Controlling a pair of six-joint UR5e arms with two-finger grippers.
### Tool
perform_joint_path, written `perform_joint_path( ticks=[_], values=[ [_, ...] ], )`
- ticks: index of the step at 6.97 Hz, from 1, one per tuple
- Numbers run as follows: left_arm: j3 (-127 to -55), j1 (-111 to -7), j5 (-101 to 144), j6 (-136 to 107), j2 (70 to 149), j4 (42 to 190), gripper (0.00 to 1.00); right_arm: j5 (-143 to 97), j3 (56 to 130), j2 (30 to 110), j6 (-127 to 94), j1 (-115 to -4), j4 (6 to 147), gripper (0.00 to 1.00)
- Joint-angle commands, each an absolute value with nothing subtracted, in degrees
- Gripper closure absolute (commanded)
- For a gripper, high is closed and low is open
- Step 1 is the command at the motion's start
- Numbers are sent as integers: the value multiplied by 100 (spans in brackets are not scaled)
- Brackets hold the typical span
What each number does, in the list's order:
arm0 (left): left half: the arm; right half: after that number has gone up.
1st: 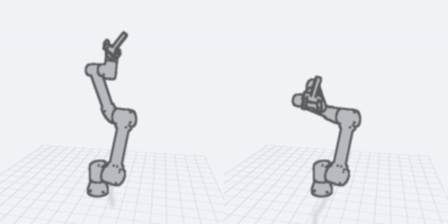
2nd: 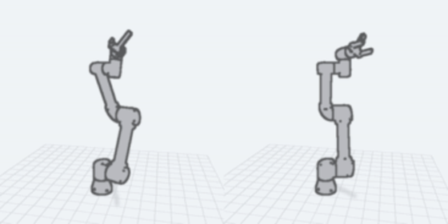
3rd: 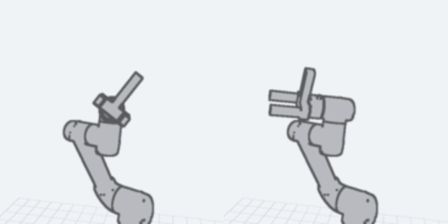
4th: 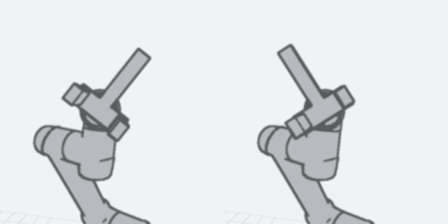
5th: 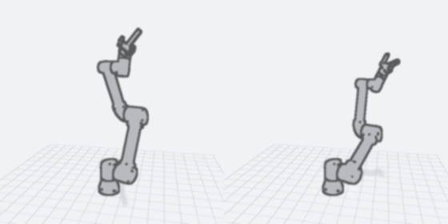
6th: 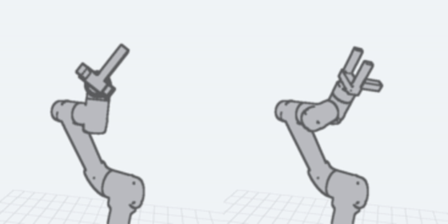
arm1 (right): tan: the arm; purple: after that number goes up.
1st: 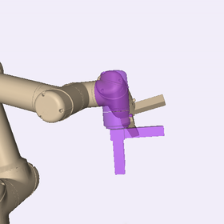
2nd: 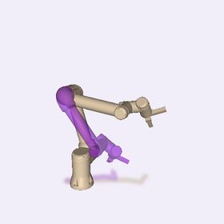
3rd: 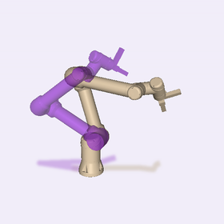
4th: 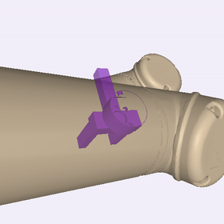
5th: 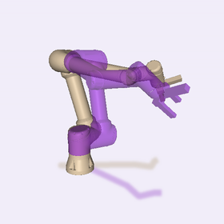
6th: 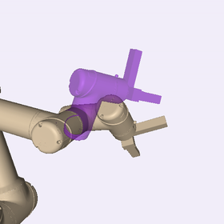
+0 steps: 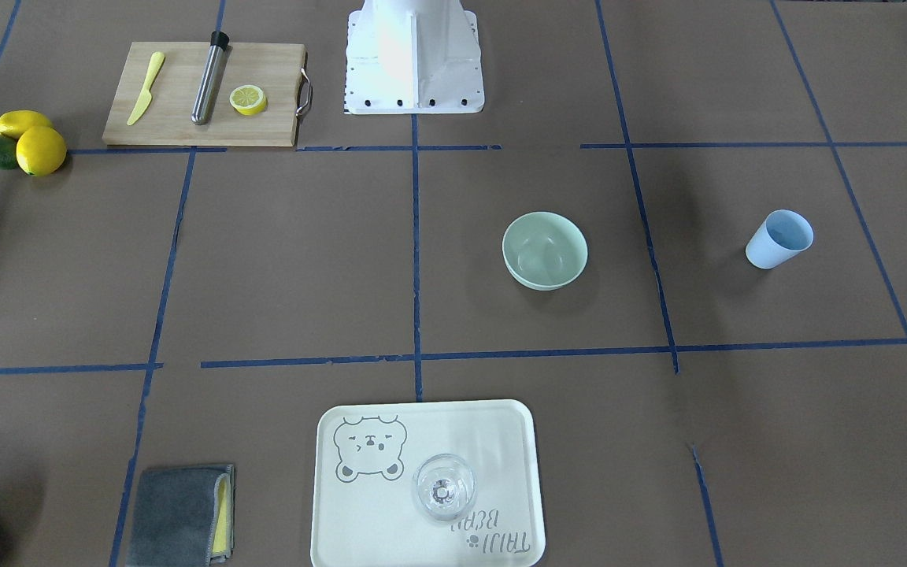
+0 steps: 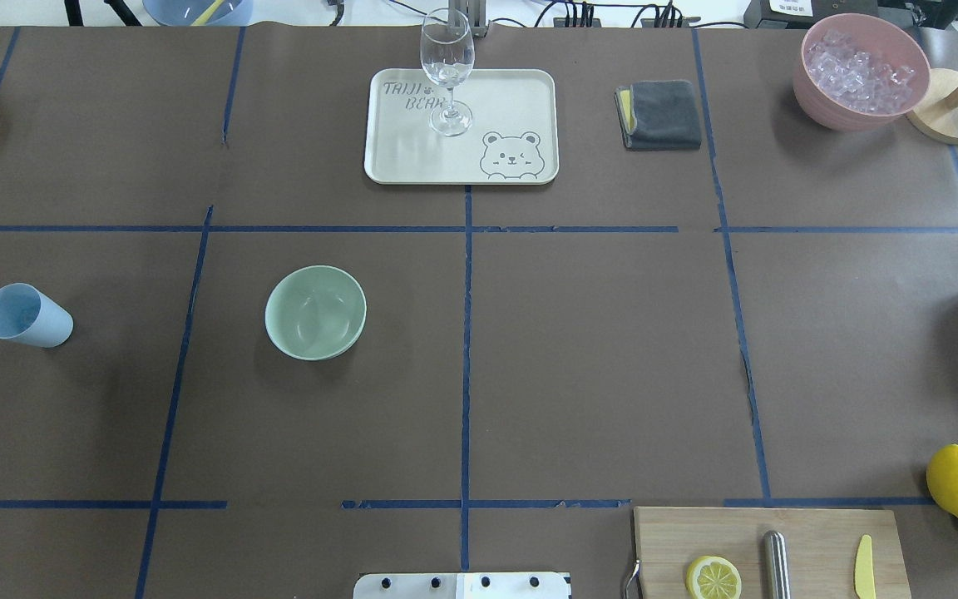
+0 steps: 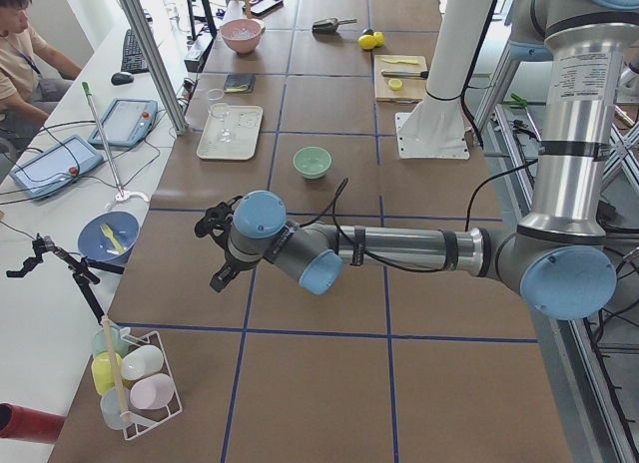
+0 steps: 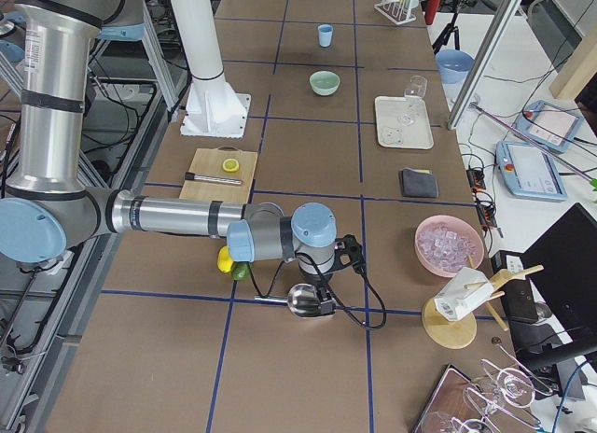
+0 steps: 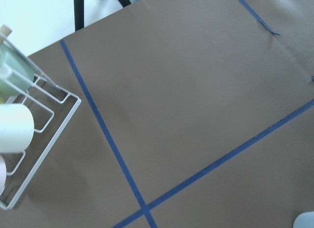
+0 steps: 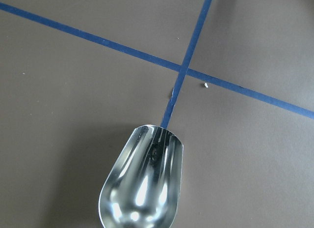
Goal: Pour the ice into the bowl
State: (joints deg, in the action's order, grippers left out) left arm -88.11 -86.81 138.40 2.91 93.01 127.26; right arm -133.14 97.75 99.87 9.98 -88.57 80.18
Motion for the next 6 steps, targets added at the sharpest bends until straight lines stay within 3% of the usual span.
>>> perform_joint_path(
  ticks=[1, 2, 4, 6],
  values=[
    [-8867, -7758, 13120, -1509, 8960, 14551, 0, -13333, 9791, 10002, 818, -8868, 8024, 0],
    [-9120, -6995, 12330, -2582, 8399, 15564, 0, -13342, 9800, 10002, 504, -8868, 7998, 0],
    [-9972, -5798, 11053, -4001, 7729, 15715, 0, -13350, 9782, 9993, 466, -8859, 7972, 0],
    [-10212, -4786, 9797, -5006, 7288, 15951, 0, -13351, 9773, 9993, 466, -8859, 7972, 0]
  ],
)
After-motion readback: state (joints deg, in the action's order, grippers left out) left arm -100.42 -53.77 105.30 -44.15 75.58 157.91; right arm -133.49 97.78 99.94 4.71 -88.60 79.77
